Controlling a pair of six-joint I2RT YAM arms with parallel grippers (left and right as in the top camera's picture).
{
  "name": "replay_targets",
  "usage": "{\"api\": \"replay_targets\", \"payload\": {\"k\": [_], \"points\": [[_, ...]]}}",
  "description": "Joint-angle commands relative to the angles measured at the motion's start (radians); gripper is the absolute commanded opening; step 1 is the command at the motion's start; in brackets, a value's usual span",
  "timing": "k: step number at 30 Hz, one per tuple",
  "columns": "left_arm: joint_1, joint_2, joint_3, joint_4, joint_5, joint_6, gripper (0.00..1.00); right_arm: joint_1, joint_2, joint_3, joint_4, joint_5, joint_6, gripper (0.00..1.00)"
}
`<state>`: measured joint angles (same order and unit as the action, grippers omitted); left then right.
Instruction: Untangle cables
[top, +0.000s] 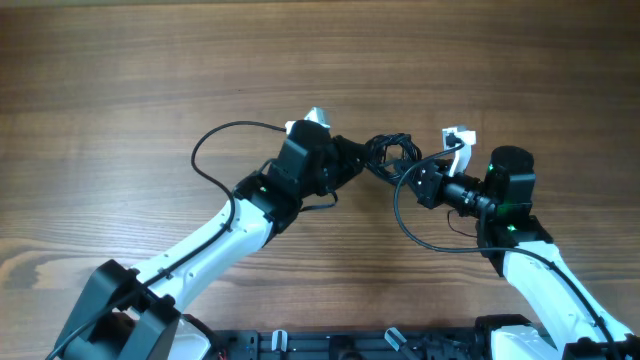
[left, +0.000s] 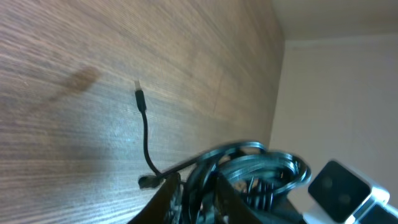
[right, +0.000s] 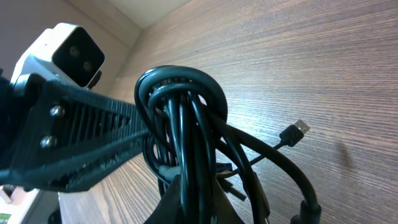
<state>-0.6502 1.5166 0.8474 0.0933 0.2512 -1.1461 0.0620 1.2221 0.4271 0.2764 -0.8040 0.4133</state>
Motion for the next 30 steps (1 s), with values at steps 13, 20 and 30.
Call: {"api": "replay_targets", "payload": {"k": [13,20,30], "points": [[0.133,-0.111,0.005,-0.052,0.142,0.091,0.04,0.001,-0.002,0.007,-0.077,0.151,-0.021,0.05],[0.239,-0.127,0.005,-0.022,0.388,0.123,0.07,0.001,-0.002,0.007,-0.090,0.201,-0.011,0.05],[0.132,-0.116,0.004,-0.070,0.252,0.122,1.00,0.001,-0.002,0.007,-0.081,0.021,-0.021,0.05]]}}
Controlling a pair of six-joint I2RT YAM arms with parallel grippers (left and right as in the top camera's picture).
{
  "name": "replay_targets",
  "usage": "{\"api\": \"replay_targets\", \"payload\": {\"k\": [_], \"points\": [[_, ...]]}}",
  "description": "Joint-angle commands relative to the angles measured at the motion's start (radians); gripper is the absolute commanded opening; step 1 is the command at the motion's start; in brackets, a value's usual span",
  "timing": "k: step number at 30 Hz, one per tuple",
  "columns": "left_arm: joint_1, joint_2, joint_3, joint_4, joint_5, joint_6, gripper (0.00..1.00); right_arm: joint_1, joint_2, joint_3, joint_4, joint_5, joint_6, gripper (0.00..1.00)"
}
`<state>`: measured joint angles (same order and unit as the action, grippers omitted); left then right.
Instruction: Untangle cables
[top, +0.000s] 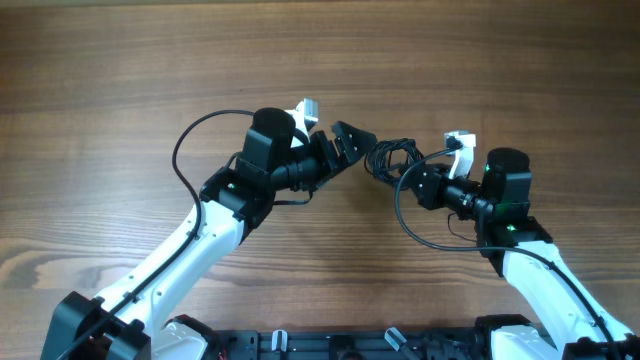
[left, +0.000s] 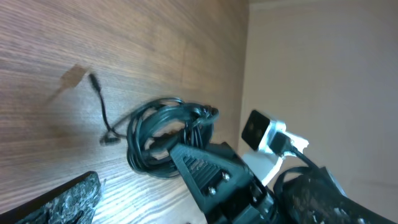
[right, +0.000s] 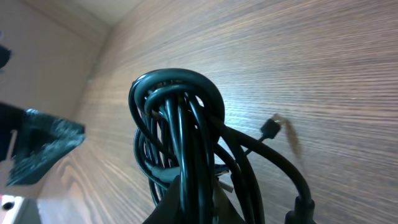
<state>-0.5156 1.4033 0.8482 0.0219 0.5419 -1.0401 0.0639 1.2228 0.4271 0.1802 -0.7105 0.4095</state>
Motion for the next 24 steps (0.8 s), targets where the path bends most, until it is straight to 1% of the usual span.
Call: {"api": "replay_targets", "payload": {"k": [1,2,3,4,5,6,8,10,11,14,15,17,20,24], "points": [[-0.007,0.000,0.003,-0.010,-0.039,0.016,0.84,-0.001,-0.003,0.007,0.021,-0.073,-0.017,0.05],[-0.014,0.001,0.003,-0.043,-0.051,0.016,0.58,-0.001,-0.003,0.007,0.025,-0.072,-0.017,0.04],[-0.023,0.002,0.003,-0.082,-0.076,0.016,0.38,-0.001,-0.003,0.007,0.026,-0.072,-0.016,0.05],[-0.035,0.002,0.003,-0.130,-0.112,0.015,0.32,-0.001,-0.003,0.007,0.025,-0.073,-0.016,0.05],[-0.060,0.005,0.003,-0.177,-0.156,0.011,0.32,-0.001,-0.003,0.007,0.024,-0.077,-0.016,0.05],[-0.080,0.010,0.003,-0.180,-0.170,0.007,0.33,-0.001,-0.003,0.007,0.024,-0.084,-0.017,0.05],[-0.114,0.024,0.003,-0.176,-0.213,-0.044,0.34,-0.001,-0.003,0.007,0.024,-0.084,-0.017,0.05],[-0.142,0.057,0.003,-0.172,-0.230,-0.053,0.35,-0.001,-0.003,0.007,0.025,-0.102,-0.017,0.05],[-0.148,0.073,0.003,-0.172,-0.230,-0.070,0.35,-0.001,-0.003,0.007,0.024,-0.117,-0.018,0.05],[-0.148,0.101,0.003,-0.140,-0.264,-0.076,0.31,-0.001,-0.003,0.007,0.023,-0.157,-0.023,0.05],[-0.148,0.101,0.003,-0.131,-0.278,-0.076,0.31,-0.001,-0.003,0.007,0.022,-0.169,-0.046,0.04],[-0.147,0.101,0.003,-0.108,-0.283,-0.076,0.31,-0.001,-0.003,0.006,0.008,-0.174,-0.057,0.05],[-0.147,0.101,0.003,-0.088,-0.291,-0.076,0.32,-0.001,-0.003,0.006,-0.043,-0.174,-0.119,0.04],[-0.147,0.106,0.003,-0.081,-0.301,-0.076,0.33,-0.001,-0.003,0.006,-0.055,-0.182,-0.119,0.05]]}}
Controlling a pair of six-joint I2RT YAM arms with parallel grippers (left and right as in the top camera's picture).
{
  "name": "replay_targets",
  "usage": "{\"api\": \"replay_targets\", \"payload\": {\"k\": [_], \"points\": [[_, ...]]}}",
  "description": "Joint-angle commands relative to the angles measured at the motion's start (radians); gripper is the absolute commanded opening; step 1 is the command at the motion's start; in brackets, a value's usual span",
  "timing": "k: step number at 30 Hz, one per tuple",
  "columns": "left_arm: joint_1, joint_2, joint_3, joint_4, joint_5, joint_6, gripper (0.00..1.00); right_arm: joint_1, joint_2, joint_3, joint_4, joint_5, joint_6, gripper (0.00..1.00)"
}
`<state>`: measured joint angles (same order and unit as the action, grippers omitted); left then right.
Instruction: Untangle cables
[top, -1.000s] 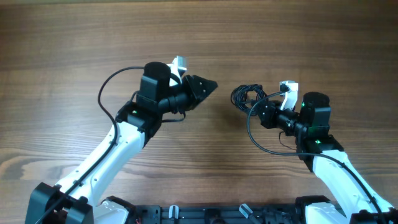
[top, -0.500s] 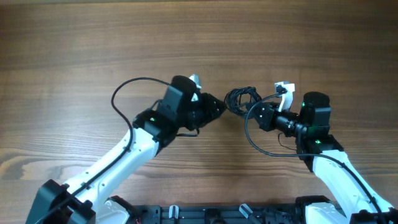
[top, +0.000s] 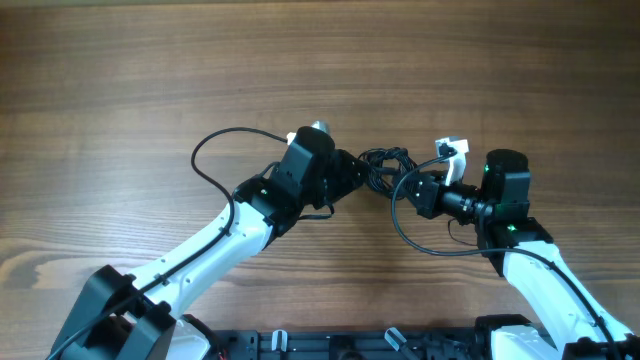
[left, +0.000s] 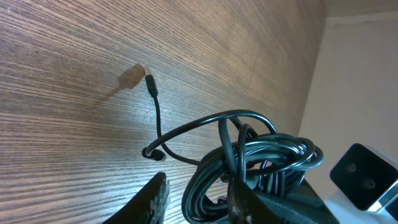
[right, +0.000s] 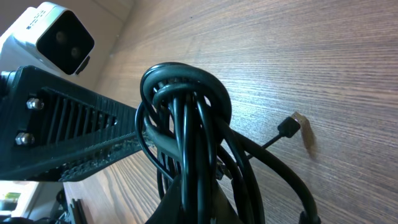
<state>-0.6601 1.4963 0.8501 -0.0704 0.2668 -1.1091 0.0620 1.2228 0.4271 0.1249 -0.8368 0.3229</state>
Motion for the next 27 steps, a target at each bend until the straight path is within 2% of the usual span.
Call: {"api": "replay_targets", "payload": {"k": [1,8,10,15,16,17,20,22,27], "points": [[-0.003,0.019,0.001,0.015,-0.029,-0.006,0.34,0.001,-0.003,0.006,-0.001,-0.055,-0.032,0.05],[0.016,0.025,0.001,0.127,-0.059,-0.006,0.38,0.013,-0.003,0.006,-0.018,-0.060,-0.032,0.05],[0.051,0.025,0.001,0.127,-0.052,-0.010,0.31,0.013,-0.003,0.006,-0.018,-0.051,-0.031,0.05],[0.137,0.025,0.001,0.134,0.094,-0.029,0.28,0.013,-0.003,0.006,-0.018,-0.034,-0.026,0.05],[0.137,0.024,0.001,0.135,0.135,-0.029,0.20,0.013,-0.003,0.006,-0.018,-0.012,-0.023,0.05],[0.127,0.022,0.002,0.134,0.168,-0.035,0.18,0.013,-0.003,0.006,-0.018,-0.003,-0.024,0.05],[0.054,0.022,0.002,0.135,0.192,-0.130,0.19,0.013,-0.003,0.006,-0.018,0.002,-0.024,0.05],[0.006,0.022,0.002,0.135,0.185,-0.182,0.26,0.013,-0.003,0.006,-0.018,0.006,-0.024,0.05],[-0.034,0.023,0.002,0.066,0.151,-0.288,0.27,0.013,-0.003,0.006,-0.042,0.006,-0.024,0.05]]}}
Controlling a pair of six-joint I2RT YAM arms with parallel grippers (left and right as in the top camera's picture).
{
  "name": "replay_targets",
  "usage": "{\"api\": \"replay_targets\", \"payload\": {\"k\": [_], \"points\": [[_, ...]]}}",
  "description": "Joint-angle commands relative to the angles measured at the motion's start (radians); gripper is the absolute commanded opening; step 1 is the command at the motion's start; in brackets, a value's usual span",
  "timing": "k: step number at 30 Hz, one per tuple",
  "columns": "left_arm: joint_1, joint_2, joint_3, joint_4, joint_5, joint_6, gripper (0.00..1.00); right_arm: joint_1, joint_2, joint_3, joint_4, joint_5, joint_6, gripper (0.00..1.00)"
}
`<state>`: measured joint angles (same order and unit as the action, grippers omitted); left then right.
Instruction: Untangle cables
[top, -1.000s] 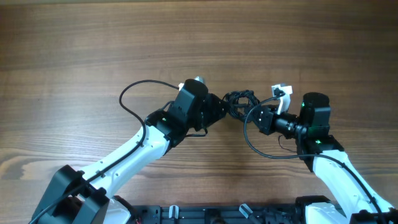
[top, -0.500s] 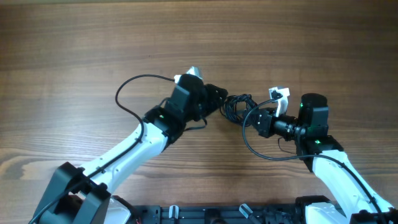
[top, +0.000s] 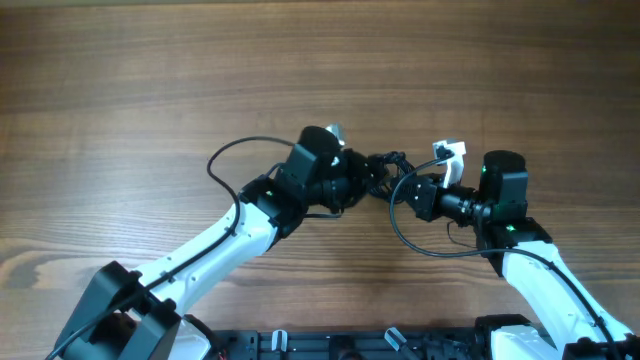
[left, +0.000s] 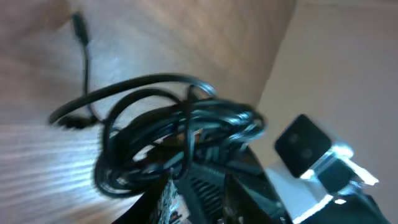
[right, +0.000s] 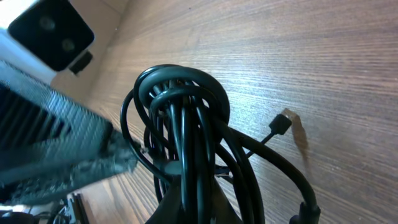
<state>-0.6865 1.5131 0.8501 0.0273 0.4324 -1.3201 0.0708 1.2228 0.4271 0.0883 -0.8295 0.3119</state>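
Note:
A tangled bundle of black cables (top: 383, 163) hangs between my two grippers, just above the wooden table. My right gripper (top: 408, 188) is shut on the bundle's thick strands (right: 186, 124), gripped near the bottom of the right wrist view (right: 191, 198). My left gripper (top: 360, 178) has pushed in from the left. Its fingers (left: 169, 198) stand apart at the lower edge of the coils (left: 180, 130); that view is blurred. One loose plug end (right: 278, 126) dangles over the wood, also showing as a thin tail (left: 79, 28).
Bare wooden tabletop (top: 150, 80) lies all around. Each arm's own black lead loops beside it, the left one (top: 228, 152) and the right one (top: 405, 232). The white camera block (left: 311, 149) of the right wrist sits close behind the bundle.
My left gripper has moved a little to the right, deeper against the bundle and closer to the right gripper. The right gripper keeps its hold in the same place.
The left gripper was first tight against the bundle that the right gripper held. Then it stood back to the left, open and clear of the cables. After that it was back at the coils with fingers apart, and now sits further in.

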Motion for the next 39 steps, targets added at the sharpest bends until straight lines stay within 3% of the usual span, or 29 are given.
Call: {"api": "replay_targets", "payload": {"k": [1,9,13,16,22,27,29,34,39], "points": [[-0.008,0.006,0.002,-0.053,-0.038,-0.084,0.27,0.004,-0.003,0.006,-0.014,-0.002,-0.013,0.05],[-0.012,0.015,0.002,-0.159,-0.121,-0.182,0.28,0.004,-0.003,0.006,-0.031,-0.062,-0.016,0.06],[-0.020,0.054,0.002,-0.145,-0.135,-0.208,0.30,0.005,-0.003,0.006,-0.030,-0.062,-0.020,0.06],[-0.032,0.094,0.002,-0.085,-0.130,-0.245,0.20,0.005,-0.003,0.006,-0.030,-0.062,-0.021,0.07],[-0.032,0.098,0.002,-0.032,-0.133,-0.263,0.19,0.009,-0.003,0.006,-0.031,-0.062,-0.023,0.08],[-0.032,0.111,0.002,-0.014,-0.141,-0.263,0.20,0.128,-0.003,0.006,-0.030,0.045,-0.024,0.10],[-0.029,0.111,0.002,-0.014,-0.142,-0.262,0.04,0.162,-0.003,0.006,-0.023,0.079,-0.023,0.09],[-0.019,0.111,0.002,0.026,-0.116,-0.209,0.04,0.167,-0.003,0.006,-0.023,0.142,-0.023,0.07],[0.159,0.102,0.002,0.045,0.062,-0.084,0.04,0.167,-0.003,0.006,-0.043,0.203,-0.021,0.05]]}}
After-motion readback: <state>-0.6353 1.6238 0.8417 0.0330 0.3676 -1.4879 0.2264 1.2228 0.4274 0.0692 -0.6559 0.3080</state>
